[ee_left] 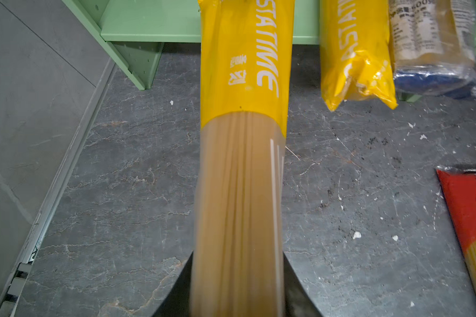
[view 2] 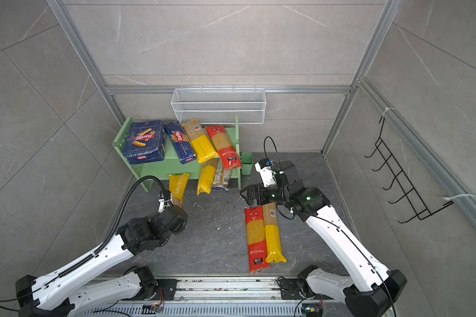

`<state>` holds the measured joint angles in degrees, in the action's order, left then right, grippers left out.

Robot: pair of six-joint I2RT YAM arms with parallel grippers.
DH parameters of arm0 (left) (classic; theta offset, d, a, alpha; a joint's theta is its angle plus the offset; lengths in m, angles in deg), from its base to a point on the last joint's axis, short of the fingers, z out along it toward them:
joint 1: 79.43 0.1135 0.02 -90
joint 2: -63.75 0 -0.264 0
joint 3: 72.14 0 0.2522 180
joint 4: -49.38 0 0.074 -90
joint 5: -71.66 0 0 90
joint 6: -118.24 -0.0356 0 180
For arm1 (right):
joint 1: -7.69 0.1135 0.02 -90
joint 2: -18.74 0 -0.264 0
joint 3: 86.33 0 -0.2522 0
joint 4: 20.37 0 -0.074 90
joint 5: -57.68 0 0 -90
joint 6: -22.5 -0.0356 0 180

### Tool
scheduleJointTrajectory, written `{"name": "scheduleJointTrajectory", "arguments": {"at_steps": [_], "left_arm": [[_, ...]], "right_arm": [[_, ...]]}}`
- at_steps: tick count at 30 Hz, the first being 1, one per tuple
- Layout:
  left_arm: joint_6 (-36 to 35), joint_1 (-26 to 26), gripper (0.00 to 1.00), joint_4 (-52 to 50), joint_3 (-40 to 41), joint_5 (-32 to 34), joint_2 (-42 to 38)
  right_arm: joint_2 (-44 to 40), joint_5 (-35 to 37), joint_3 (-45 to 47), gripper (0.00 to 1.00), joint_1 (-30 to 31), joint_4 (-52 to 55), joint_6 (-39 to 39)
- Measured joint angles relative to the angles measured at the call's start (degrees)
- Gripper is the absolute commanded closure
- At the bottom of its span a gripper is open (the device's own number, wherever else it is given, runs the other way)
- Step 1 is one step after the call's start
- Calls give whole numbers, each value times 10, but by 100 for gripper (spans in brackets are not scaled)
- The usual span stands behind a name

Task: Arrange pasta packages on shelves
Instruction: Place the pasta bag on the shelf.

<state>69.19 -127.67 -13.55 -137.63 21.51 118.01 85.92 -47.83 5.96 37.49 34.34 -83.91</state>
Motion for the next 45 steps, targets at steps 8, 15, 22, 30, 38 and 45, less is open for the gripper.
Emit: {"name": "scheduleJointTrajectory", "arguments": {"at_steps": [8,15,22,30,38,45], "left_arm": [[-93,117,100,92,1,-95,45],[-147,176,100,199,1,-142,127],[-185,228,100,286,-10,-191,181],[-205,247,100,351,-48,-224,257],[-212,250,100,392,-78,-239,309],[-222,254,86,402,-104,-227,343]], "right_arm": [[1,24,-13,0,-1,17,8],[10,42,-39,1,-2,31,8],[10,66,-59,1,-2,57,8],[10,85,-68,0,-2,77,8],[6,93,-83,0,-2,91,5],[-2,95,-85,0,-2,99,-2]]}}
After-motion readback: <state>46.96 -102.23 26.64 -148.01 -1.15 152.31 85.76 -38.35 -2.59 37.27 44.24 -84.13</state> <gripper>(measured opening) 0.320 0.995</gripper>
